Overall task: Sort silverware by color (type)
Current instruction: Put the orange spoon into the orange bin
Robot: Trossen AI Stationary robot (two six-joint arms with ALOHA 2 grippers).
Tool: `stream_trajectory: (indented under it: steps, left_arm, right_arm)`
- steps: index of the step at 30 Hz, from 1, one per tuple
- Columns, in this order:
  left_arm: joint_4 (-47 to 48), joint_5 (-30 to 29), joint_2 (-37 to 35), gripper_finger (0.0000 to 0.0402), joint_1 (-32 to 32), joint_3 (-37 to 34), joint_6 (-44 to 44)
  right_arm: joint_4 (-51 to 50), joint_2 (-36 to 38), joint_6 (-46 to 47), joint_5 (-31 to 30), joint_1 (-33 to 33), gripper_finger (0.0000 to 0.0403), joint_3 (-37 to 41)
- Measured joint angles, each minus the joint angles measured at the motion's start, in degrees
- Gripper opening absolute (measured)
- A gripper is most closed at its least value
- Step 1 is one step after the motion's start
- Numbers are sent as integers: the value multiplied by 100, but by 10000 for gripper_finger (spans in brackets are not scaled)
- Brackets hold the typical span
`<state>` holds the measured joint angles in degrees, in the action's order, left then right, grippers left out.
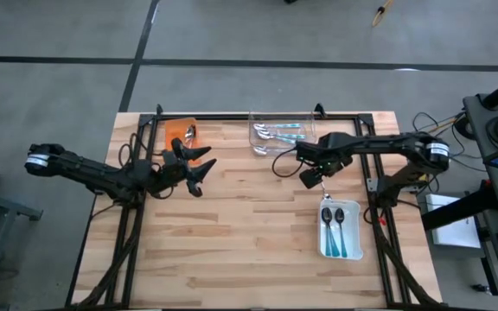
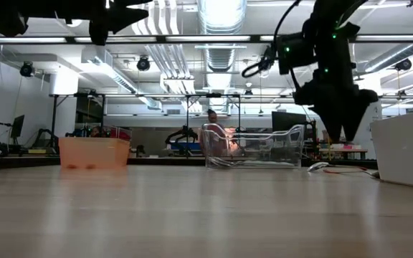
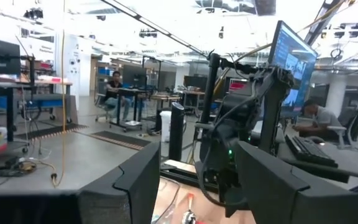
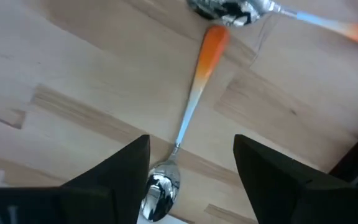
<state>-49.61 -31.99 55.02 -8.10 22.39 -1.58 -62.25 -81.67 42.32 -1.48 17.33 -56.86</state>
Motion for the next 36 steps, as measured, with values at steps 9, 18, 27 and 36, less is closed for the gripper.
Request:
stream_trajectory:
  steps: [9, 18, 27, 36]
  left_arm:
    - [36, 2, -28, 188, 0, 0, -71]
    - [94, 2, -28, 188, 0, 0, -71]
    - [101, 2, -28, 188, 0, 0, -71]
    - [112, 2, -28, 188, 0, 0, -71]
  right_arm:
    - [199, -405, 49, -2, 23, 219, 319]
    - [593, -748, -95, -2, 23, 219, 363]
    - [633, -1105, -257, -4, 23, 218, 364]
    - [803, -1080, -323, 9, 21, 159, 370]
